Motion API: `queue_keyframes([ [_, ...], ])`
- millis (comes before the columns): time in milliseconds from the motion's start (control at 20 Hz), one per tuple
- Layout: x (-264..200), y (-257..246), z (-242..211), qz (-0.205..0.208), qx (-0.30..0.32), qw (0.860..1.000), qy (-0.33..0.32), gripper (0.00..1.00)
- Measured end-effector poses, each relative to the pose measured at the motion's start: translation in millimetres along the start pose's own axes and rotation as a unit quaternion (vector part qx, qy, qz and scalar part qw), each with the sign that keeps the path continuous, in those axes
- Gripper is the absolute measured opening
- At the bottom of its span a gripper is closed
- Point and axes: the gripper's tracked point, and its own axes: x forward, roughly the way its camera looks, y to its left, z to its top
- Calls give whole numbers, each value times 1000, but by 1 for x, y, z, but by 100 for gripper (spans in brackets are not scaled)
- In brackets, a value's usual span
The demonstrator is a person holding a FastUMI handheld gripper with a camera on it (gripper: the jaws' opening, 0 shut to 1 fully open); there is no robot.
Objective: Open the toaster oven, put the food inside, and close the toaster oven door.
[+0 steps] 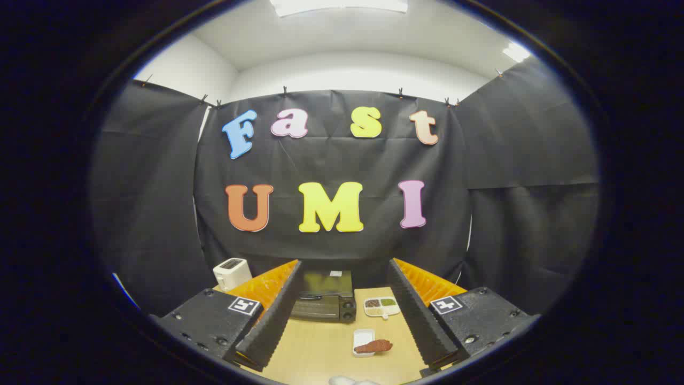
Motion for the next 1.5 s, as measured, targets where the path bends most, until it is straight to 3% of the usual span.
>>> queue_keyframes([
  [250,0,16,3,16,-5,1000,-5,100],
  [800,10,23,-2,10,-22,1000,4,100],
  [1200,62,39,-6,3,-13,1000,-8,100],
  [1500,126,71,-45,23,-11,1000,11,100],
])
